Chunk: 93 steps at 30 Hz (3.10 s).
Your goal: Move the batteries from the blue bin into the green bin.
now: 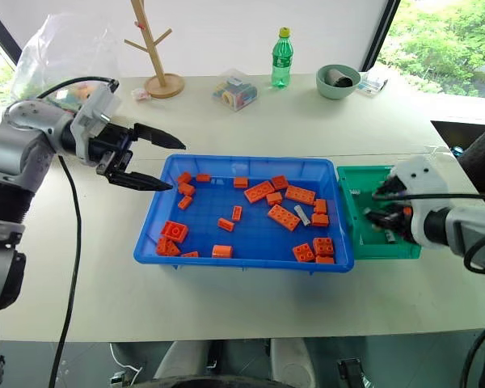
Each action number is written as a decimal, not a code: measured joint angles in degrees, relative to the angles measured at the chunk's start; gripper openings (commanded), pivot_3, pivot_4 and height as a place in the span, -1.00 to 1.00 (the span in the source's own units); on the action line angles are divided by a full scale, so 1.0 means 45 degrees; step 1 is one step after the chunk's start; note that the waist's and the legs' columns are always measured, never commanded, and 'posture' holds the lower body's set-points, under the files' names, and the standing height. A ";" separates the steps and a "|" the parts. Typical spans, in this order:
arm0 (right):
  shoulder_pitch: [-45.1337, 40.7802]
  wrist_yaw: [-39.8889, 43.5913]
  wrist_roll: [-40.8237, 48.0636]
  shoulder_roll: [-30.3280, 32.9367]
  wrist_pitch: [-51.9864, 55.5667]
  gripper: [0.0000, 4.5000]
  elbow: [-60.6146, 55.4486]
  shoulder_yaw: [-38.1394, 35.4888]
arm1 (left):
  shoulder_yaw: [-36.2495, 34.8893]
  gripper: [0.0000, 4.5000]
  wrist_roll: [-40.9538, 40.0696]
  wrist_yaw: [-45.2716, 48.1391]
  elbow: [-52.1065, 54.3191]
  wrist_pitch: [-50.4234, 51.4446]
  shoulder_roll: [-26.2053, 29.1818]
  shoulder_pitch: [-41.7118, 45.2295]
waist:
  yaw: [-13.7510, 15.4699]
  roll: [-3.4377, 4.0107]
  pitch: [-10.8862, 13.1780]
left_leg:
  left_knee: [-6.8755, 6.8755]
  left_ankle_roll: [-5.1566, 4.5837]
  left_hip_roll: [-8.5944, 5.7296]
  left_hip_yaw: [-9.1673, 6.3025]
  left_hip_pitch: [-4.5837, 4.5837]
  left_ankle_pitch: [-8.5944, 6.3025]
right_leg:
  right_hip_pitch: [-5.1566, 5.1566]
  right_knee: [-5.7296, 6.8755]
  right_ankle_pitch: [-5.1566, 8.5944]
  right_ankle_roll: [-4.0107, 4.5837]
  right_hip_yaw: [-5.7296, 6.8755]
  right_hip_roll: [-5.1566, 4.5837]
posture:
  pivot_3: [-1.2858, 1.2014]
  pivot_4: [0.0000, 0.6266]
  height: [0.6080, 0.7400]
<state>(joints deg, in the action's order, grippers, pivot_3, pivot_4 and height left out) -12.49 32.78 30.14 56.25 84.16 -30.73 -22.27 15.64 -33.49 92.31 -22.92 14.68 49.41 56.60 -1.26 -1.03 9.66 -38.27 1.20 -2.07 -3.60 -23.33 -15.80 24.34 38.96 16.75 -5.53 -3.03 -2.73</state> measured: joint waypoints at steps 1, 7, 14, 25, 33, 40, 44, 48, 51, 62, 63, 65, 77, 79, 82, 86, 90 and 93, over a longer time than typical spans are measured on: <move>-0.0029 -0.0030 -0.0054 0.0019 -0.0302 0.56 0.0105 -0.0001 | -0.0001 1.00 0.0000 0.0000 0.0000 0.0003 -0.0004 0.0000 | -0.0017 0.0000 0.0000 | 0.0000 0.0000 0.0002 -0.0001 0.0003 0.0000 | 0.0000 0.0001 0.0000 0.0000 0.0000 0.0002 | 0.03 -0.52 0.94; -0.2650 -0.0109 0.0252 -0.0106 -0.0792 0.56 0.0243 0.0424 | -0.0023 1.00 -0.0001 -0.0001 0.0069 0.0008 0.0007 -0.0022 | -0.0056 0.0004 0.0002 | 0.0003 0.0001 0.0010 -0.0009 0.0006 0.0000 | 0.0004 0.0007 0.0000 0.0001 0.0001 -0.0005 | 0.03 -0.52 0.94; -0.4646 -0.1596 0.0542 -0.3266 0.0590 0.56 -0.0442 0.3512 | -0.0030 1.00 -0.0004 0.0001 0.0213 0.0014 0.0019 -0.0054 | -0.0105 0.0001 0.0002 | 0.0002 0.0004 -0.0003 -0.0038 -0.0024 0.0002 | 0.0023 0.0002 0.0001 0.0002 0.0011 -0.0026 | 0.03 -0.52 0.94; -0.3317 -0.2444 -0.0430 -0.3757 -0.0489 0.56 0.0417 0.5044 | -0.0097 1.00 -0.0004 0.0001 0.0393 0.0081 0.0253 -0.0182 | 0.0027 0.0001 0.0002 | 0.0000 0.0003 -0.0012 -0.0030 -0.0022 0.0002 | 0.0024 0.0001 0.0001 0.0002 0.0012 -0.0013 | 0.03 -0.52 0.94; -0.2816 -0.2437 -0.0905 -0.3777 -0.1799 0.56 0.0943 0.5728 | -0.0170 1.00 -0.0004 0.0001 0.0609 0.0269 0.0254 -0.0209 | 0.0025 0.0001 0.0002 | -0.0001 0.0003 -0.0010 -0.0029 -0.0018 0.0002 | 0.0021 0.0003 0.0001 0.0002 0.0012 -0.0008 | 0.03 -0.52 0.94; -0.2447 -0.2289 -0.1208 -0.3725 -0.2700 0.56 0.1197 0.5931 | -0.0218 1.00 -0.0004 0.0001 0.0610 0.0281 0.0250 -0.0340 | 0.0062 -0.0006 -0.0003 | -0.0018 0.0003 -0.0013 -0.0030 -0.0011 0.0002 | -0.0002 0.0001 0.0001 0.0001 0.0017 -0.0009 | 0.03 -0.52 0.94; -0.2512 -0.2108 -0.1078 -0.3773 -0.2550 0.56 0.1289 0.5678 | -0.0221 1.00 -0.0004 0.0001 0.0612 0.0281 0.0250 -0.0341 | 0.0075 -0.0006 -0.0003 | -0.0019 0.0003 -0.0013 -0.0031 -0.0010 0.0002 | -0.0004 0.0001 0.0001 0.0001 0.0018 -0.0008 | 0.03 -0.52 0.94; -0.2802 -0.1996 -0.0765 -0.3779 -0.1832 0.56 0.1017 0.5286 | -0.0238 1.00 -0.0004 0.0001 0.0613 0.0282 0.0250 -0.0342 | 0.0067 -0.0005 -0.0002 | -0.0018 0.0003 -0.0012 -0.0032 -0.0012 0.0002 | -0.0001 0.0001 0.0001 0.0001 0.0018 -0.0009 | 0.03 -0.52 0.94; -0.3206 -0.1946 -0.0491 -0.3779 -0.1397 0.56 0.0319 0.5094 | -0.0261 1.00 -0.0004 0.0001 0.0618 0.0280 0.0246 -0.0368 | 0.0020 -0.0005 -0.0002 | -0.0015 0.0003 -0.0006 -0.0036 -0.0010 0.0002 | 0.0003 0.0002 0.0001 0.0001 0.0018 -0.0004 | 0.03 -0.52 0.94; -0.2888 -0.2258 -0.1661 -0.2683 -0.2445 0.56 0.0442 0.6284 | -0.0403 1.00 0.0007 0.0001 0.0637 0.0281 0.0123 -0.0479 | 0.0047 -0.0005 -0.0002 | -0.0014 0.0003 -0.0010 -0.0031 -0.0012 0.0002 | 0.0004 0.0001 0.0001 0.0001 0.0018 -0.0008 | 0.03 -0.52 0.94; -0.2846 -0.2259 -0.1727 -0.2699 -0.2631 0.56 0.0509 0.6372 | -0.0406 1.00 0.0007 0.0001 0.0666 0.0282 0.0117 -0.0495 | 0.0044 -0.0005 -0.0002 | -0.0013 0.0003 -0.0008 -0.0032 -0.0010 0.0002 | 0.0004 0.0002 0.0001 0.0002 0.0018 -0.0006 | 0.03 -0.52 0.94; -0.2732 -0.2255 -0.1886 -0.2790 -0.3004 0.56 0.0689 0.6416 | -0.0406 1.00 0.0010 0.0001 0.0782 0.0289 0.0071 -0.0540 | 0.0041 -0.0005 -0.0002 | -0.0014 0.0003 -0.0007 -0.0032 -0.0011 0.0002 | 0.0004 0.0002 0.0001 0.0001 0.0017 -0.0005 | 0.03 -0.52 0.94; -0.2396 -0.2343 -0.2365 -0.3447 -0.3455 -0.99 0.0664 0.7071 | -0.0557 1.00 0.0076 0.0000 0.0896 0.0520 0.0030 -0.0542 | 0.0049 -0.0008 -0.0004 | -0.0019 0.0003 -0.0010 -0.0033 -0.0010 0.0002 | -0.0003 0.0001 0.0001 0.0001 0.0018 -0.0005 | 0.03 -0.52 0.94; -0.2393 -0.2345 -0.2389 -0.3484 -0.3341 -0.99 0.0659 0.7049 | -0.0653 1.00 0.0086 0.0000 0.0891 0.0524 0.0031 -0.0542 | 0.0047 -0.0008 -0.0004 | -0.0019 0.0003 -0.0009 -0.0033 -0.0009 0.0002 | -0.0002 0.0002 0.0001 0.0001 0.0018 -0.0005 | 0.03 -0.52 0.94; -0.2439 -0.2305 -0.2359 -0.3566 -0.3011 -0.99 0.0607 0.6863 | -0.0677 1.00 0.0094 0.0001 0.0893 0.0545 0.0032 -0.0543 | 0.0049 -0.0008 -0.0004 | -0.0018 0.0003 -0.0007 -0.0035 -0.0008 0.0002 | -0.0002 0.0003 0.0001 0.0001 0.0018 -0.0001 | 0.03 -0.52 0.94; -0.2434 -0.2239 -0.2367 -0.3523 -0.2855 -0.76 0.0607 0.6729 | -0.0687 1.00 0.0097 0.0000 0.0892 0.0560 0.0029 -0.0542 | 0.0059 -0.0008 -0.0004 | -0.0018 0.0003 -0.0010 -0.0034 -0.0009 0.0002 | -0.0002 0.0002 0.0001 0.0001 0.0018 -0.0006 | 0.03 -0.52 0.94; -0.2393 -0.2182 -0.2383 -0.3509 -0.2685 0.03 0.0612 0.6663 | -0.0691 1.00 0.0108 0.0001 0.0892 0.0558 0.0000 -0.0542 | 0.0049 -0.0008 -0.0004 | -0.0018 0.0003 -0.0009 -0.0035 -0.0009 0.0002 | -0.0001 0.0003 0.0001 0.0001 0.0019 -0.0003 | 0.03 -0.52 0.94; -0.2399 -0.2190 -0.2381 -0.3556 -0.2584 0.03 0.0612 0.6649 | -0.0691 1.00 0.0111 0.0001 0.0891 0.0556 -0.0002 -0.0542 | 0.0047 -0.0008 -0.0004 | -0.0018 0.0002 -0.0009 -0.0034 -0.0009 0.0002 | -0.0001 0.0003 0.0001 0.0002 0.0018 -0.0004 | 0.03 -0.52 0.94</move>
<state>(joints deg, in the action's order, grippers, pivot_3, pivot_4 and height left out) -23.29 22.93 19.43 40.25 72.53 -27.98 7.65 12.53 -32.99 92.31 -18.91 17.18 49.40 54.16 -1.05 -1.07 9.64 -38.35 1.21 -2.11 -3.75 -23.37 -15.79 24.34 38.97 16.75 -5.53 -2.95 -2.75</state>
